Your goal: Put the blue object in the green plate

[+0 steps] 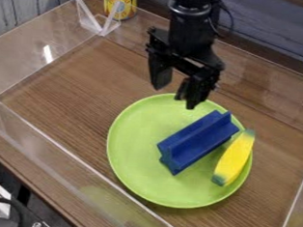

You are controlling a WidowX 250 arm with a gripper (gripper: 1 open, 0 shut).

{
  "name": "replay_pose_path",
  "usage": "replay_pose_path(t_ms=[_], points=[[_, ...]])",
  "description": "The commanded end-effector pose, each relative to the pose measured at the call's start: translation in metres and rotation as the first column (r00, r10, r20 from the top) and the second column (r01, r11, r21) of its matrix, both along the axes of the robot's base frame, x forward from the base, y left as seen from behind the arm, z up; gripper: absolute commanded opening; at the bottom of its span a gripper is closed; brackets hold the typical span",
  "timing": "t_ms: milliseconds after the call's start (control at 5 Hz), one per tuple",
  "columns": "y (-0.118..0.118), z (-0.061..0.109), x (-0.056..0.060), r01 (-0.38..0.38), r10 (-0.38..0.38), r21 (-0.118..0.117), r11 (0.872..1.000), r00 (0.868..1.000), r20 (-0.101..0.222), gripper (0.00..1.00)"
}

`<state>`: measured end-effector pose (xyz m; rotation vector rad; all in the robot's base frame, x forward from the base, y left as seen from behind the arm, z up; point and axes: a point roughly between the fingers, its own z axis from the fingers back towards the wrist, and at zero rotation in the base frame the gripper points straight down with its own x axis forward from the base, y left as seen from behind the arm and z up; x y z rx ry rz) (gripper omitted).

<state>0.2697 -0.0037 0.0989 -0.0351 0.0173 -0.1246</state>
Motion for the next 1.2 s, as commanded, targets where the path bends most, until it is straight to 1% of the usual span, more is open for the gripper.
replay_pose_path(t_ms=[0,200,400,600,800,1000], points=[[0.011,0.013,0.01,-0.011,0.011,0.008,1.0,0.999,0.046,1.0],[0.025,0.017,0.013,-0.03,0.029,0.024,0.999,0.998,0.047,1.0],[0.048,0.025,0.017,-0.06,0.058,0.052,0.997,0.997,0.056,1.0],[0.081,0.031,0.019,-0.092,0.087,0.081,0.992,0.994,0.068,1.0],[0.11,0.033,0.018,-0.119,0.111,0.096,0.988,0.99,0.086,1.0],[0.119,0.027,0.021,-0.139,0.131,0.099,0.985,0.988,0.083,1.0]])
